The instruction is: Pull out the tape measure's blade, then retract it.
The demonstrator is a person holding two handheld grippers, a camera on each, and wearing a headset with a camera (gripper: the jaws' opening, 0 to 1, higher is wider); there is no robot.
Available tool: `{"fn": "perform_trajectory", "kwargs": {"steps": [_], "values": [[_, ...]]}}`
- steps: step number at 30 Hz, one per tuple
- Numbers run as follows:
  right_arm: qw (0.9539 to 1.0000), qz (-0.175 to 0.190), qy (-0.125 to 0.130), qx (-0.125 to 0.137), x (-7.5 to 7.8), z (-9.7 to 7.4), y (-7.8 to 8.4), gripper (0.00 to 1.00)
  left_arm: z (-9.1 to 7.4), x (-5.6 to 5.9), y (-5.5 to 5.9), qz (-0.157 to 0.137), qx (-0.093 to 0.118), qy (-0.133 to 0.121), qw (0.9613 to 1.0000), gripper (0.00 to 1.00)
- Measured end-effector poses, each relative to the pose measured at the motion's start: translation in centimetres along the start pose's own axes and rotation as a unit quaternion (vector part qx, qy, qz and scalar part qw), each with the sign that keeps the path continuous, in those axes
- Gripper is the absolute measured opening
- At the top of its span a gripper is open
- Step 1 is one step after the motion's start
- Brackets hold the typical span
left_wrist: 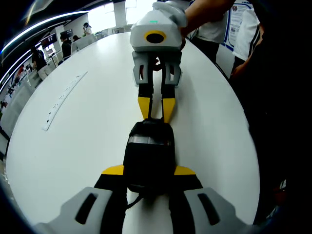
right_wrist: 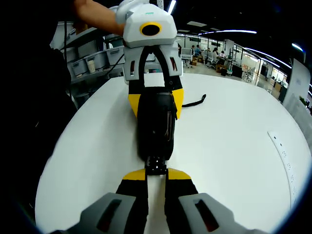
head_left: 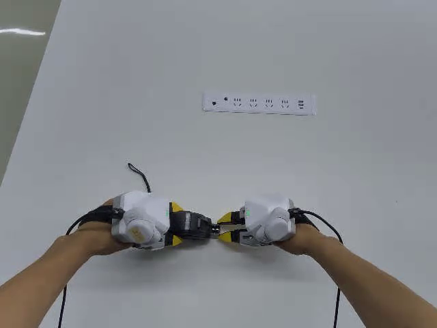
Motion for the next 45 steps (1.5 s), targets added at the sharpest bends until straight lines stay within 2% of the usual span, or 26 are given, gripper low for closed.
{"fn": "perform_trajectory", "kwargs": {"steps": [45], "values": [[0.9999,0.010,0.009,-0.010,-0.2,-3.2,4.2,0.07,0.1,0.1,-0.5,-0.002,-0.002,0.002,1.0000,0.28]]}}
Point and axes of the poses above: the centre of the closed fingertips' face, and the gripper's own axes: z roughly forward along the fingers, x roughly to its right, y roughly out of its underside, the point moved 3 cm from there along -z, roughly backward along the fingers, and after that the axes turned 14 degrees about -x, right-handed, at the moved point
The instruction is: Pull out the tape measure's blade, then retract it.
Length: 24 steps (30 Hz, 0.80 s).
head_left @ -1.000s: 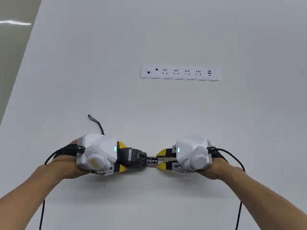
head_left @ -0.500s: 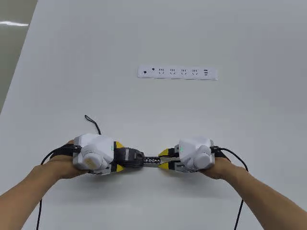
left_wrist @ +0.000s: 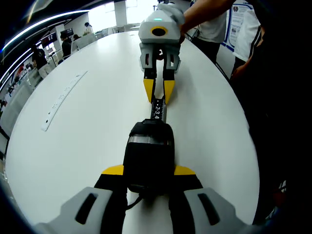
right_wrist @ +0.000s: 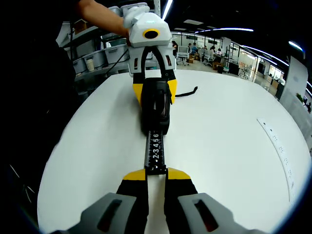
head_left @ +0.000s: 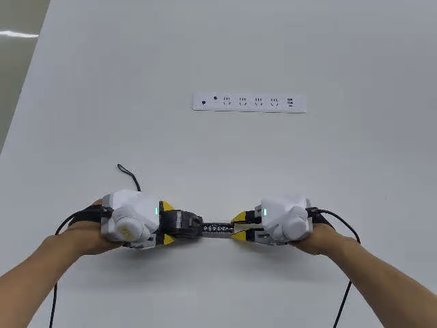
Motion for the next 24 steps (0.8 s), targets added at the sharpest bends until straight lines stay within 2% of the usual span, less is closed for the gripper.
{"fn": "perform_trajectory", "kwargs": {"steps": [24], "values": [[0.9999,0.010,0.004,-0.010,0.0,-1.7,2.8,0.07,0.1,-0.1,-0.1,0.004,-0.001,0.000,1.0000,0.28]]}}
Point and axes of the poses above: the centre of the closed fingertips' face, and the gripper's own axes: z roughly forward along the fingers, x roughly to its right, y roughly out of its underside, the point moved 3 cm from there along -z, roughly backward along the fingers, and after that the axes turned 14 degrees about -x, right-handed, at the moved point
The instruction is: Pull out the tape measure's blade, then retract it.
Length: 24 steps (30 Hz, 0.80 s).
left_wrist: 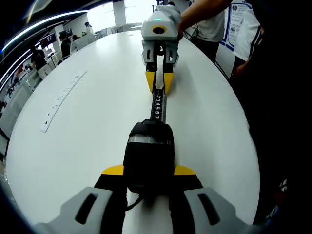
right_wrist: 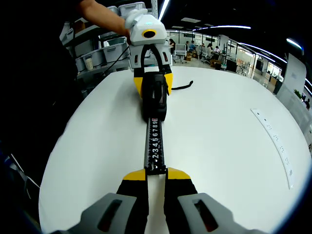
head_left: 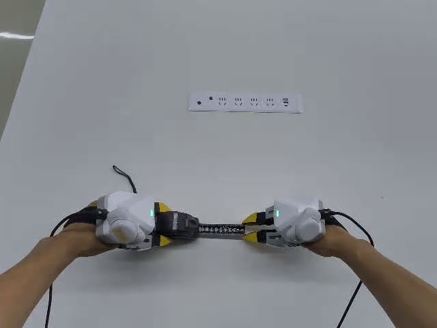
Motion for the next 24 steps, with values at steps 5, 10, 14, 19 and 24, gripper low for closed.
{"fn": "perform_trajectory", "kwargs": {"steps": [5,10,14,19,24], "values": [[1.0000,0.002,0.000,-0.002,0.2,-0.3,0.6,0.07,0.0,0.0,0.0,0.000,0.000,-0.001,1.0000,0.28],[1.0000,0.004,-0.001,-0.005,0.2,-0.7,1.2,0.07,0.1,-0.1,0.0,0.001,0.000,-0.001,1.0000,0.28],[1.0000,0.005,0.000,-0.006,0.2,-1.0,1.8,0.07,0.0,-0.1,0.0,0.001,0.000,-0.001,1.0000,0.28],[0.9999,0.008,0.000,-0.009,0.1,-1.4,2.4,0.07,0.0,-0.1,0.0,0.001,-0.001,-0.002,1.0000,0.28],[0.9999,0.009,-0.001,-0.010,0.1,-1.7,2.8,0.07,0.0,0.0,0.0,0.001,-0.001,-0.002,1.0000,0.28]]}}
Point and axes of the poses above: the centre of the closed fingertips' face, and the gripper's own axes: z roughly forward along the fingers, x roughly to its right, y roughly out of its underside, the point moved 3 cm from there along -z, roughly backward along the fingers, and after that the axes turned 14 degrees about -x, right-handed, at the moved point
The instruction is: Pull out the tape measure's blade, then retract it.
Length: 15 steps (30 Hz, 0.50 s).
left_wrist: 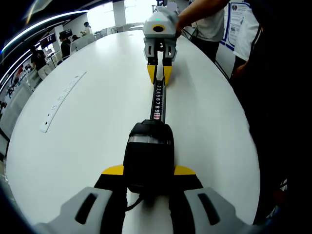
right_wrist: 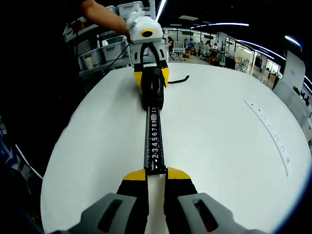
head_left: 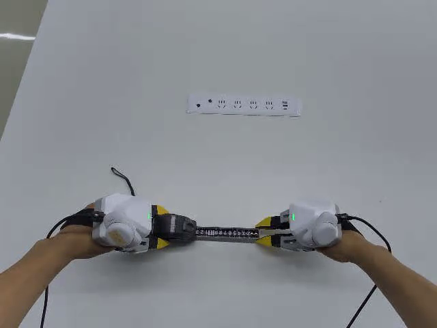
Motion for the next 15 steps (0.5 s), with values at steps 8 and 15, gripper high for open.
{"fn": "perform_trajectory", "kwargs": {"steps": [8,15], "values": [[1.0000,0.003,0.000,-0.002,0.0,-0.5,0.9,0.07,0.0,0.0,-0.1,-0.001,-0.001,0.001,1.0000,0.28],[1.0000,0.004,0.000,-0.005,-0.1,-1.1,1.5,0.07,0.0,0.1,-0.1,0.000,-0.001,0.002,1.0000,0.28]]}}
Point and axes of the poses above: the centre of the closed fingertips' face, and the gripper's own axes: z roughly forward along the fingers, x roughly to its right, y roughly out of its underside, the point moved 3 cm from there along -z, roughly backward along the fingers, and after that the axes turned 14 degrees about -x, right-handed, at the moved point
